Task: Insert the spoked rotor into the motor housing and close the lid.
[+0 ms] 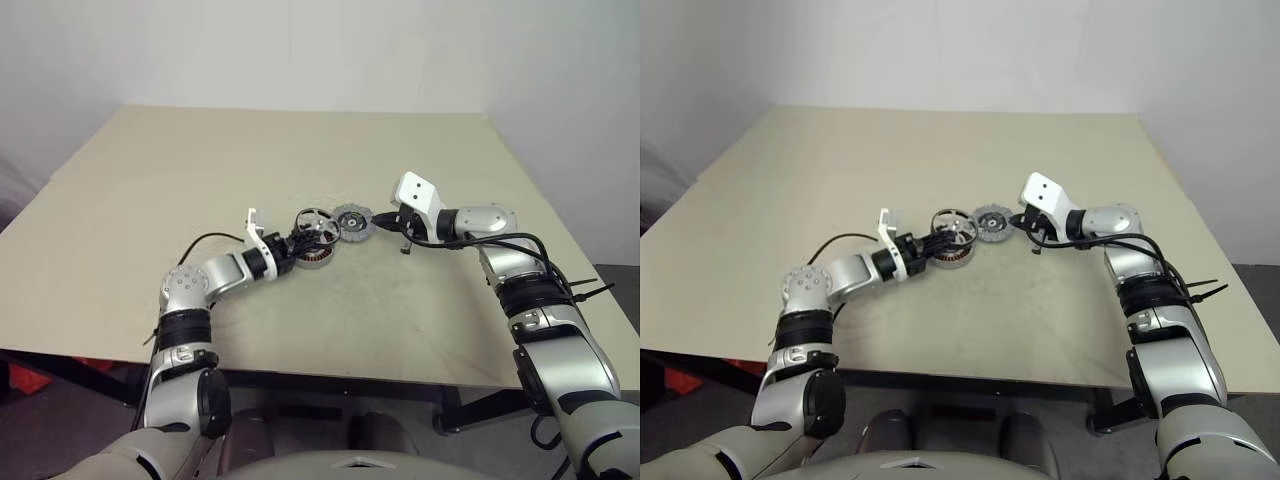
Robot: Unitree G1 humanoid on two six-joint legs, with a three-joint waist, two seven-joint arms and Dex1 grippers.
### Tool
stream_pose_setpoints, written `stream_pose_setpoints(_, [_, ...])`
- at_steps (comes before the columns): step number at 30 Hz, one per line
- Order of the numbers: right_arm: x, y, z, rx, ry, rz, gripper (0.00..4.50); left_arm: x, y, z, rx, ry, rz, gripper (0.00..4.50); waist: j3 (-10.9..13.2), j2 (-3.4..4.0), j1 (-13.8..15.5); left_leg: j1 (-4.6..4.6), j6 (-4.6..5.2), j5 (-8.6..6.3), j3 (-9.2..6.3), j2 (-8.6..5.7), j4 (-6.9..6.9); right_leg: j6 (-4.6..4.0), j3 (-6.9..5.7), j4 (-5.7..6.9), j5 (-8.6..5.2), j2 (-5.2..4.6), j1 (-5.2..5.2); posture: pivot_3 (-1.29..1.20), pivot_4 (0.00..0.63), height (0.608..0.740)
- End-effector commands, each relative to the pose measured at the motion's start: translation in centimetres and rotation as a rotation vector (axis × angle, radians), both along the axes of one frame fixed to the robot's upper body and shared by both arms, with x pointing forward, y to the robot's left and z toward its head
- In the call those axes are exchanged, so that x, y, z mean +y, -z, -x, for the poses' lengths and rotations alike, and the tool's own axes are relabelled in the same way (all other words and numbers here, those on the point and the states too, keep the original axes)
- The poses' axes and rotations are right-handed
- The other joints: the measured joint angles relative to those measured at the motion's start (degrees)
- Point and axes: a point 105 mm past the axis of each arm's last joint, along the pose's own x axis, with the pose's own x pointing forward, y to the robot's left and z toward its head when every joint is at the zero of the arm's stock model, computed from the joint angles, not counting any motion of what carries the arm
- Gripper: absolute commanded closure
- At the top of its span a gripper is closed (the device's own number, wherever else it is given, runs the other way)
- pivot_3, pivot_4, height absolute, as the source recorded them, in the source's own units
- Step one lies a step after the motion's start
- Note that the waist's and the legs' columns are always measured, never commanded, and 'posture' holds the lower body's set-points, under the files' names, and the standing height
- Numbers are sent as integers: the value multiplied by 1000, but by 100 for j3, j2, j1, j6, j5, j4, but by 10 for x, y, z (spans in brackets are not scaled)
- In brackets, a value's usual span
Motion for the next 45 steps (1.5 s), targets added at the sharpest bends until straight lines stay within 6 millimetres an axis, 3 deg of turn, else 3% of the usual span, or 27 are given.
stream_pose_setpoints(1, [5,-24,-6,-85,-13,-29,4500,-2,-4,-1,-15,5,5,3832,0,0,0,0,0,0,0,0,0,0,0,0,0,0,0,0,0,740])
stream_pose_setpoints(19, [6,-26,-9,-99,-4,-33,4500,7,11,-5,25,-52,-20,3832,0,0,-5,5,-2,0,0,0,4,0,2,8,0,0,2,0,0,740])
stream_pose_setpoints(26, [7,-26,-10,-104,-3,-35,4500,8,8,-1,14,-43,0,1962,-1,0,-1,10,-2,0,0,-1,5,0,2,10,0,-1,7,0,0,740])
stream_pose_setpoints(37, [13,-25,-10,-103,-23,-40,4500,38,11,24,10,-58,-34,1962,0,1,-45,27,-3,-1,0,2,3,0,2,8,0,1,20,0,0,740])
stream_pose_setpoints(45, [30,-26,-7,-100,-79,-59,4500,47,-3,41,-69,-54,-77,1962,0,1,-33,27,-4,-1,0,2,3,0,-1,7,0,1,19,0,0,740])
